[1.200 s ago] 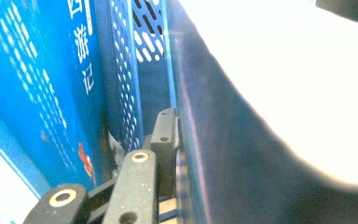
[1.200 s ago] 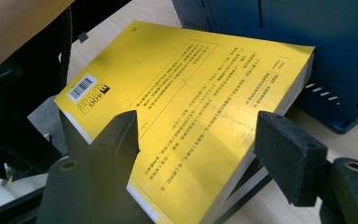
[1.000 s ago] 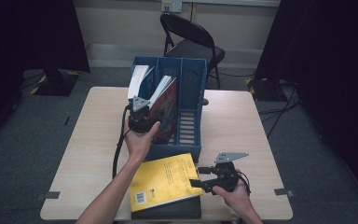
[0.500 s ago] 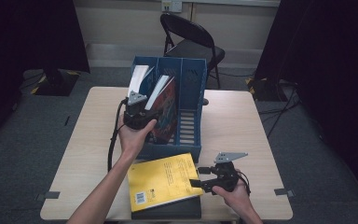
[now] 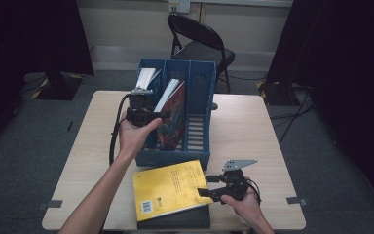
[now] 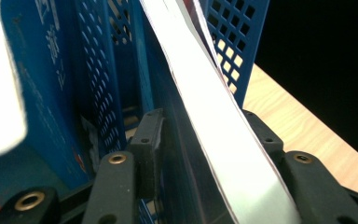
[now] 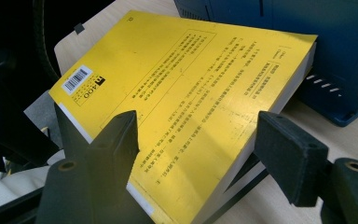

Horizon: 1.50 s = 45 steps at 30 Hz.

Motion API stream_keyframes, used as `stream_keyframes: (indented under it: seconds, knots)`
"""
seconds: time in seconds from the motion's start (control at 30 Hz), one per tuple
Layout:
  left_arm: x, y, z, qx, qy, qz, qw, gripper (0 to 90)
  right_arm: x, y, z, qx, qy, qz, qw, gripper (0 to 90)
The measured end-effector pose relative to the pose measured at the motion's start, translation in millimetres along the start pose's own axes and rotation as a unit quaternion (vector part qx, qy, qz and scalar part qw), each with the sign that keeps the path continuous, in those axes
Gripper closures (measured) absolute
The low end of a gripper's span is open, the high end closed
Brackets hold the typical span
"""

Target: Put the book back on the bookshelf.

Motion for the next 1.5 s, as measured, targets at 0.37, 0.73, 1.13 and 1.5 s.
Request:
stream_keyframes:
  seconds: [0.37, 0.73, 1.13, 1.5]
  knots:
    - [-24.2, 2.6, -6.3, -0.014, 0.043, 0.002, 0.9990, 54.8, 0.0, -0.1, -0.1, 0.000, -0.002, 0.001, 1.0000, 29.6]
    - [-37.0, -3.1, 14.6, -0.034, 0.139, -0.007, 0.9897, 55.9, -0.1, -1.0, -0.1, -0.001, -0.003, 0.003, 1.0000, 29.4]
    - [-46.0, 1.3, 29.6, -0.076, 0.246, -0.027, 0.9660, 56.4, 0.6, -2.7, -1.1, -0.001, -0.003, 0.006, 1.0000, 29.4]
    - [-48.0, 4.2, 33.0, -0.085, 0.295, -0.041, 0.9507, 69.2, 1.5, -3.4, -2.8, -0.001, -0.002, 0.006, 1.0000, 29.4]
Point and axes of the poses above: each handheld gripper's, and its own axes: z roughly forward along the jaws, x roughly out of its underside, y roughly to its left, the point moved 5 cm from there along z, roughly forward along the jaws, and after that the axes turned 5 degrees about y, right-handed, at the moved point
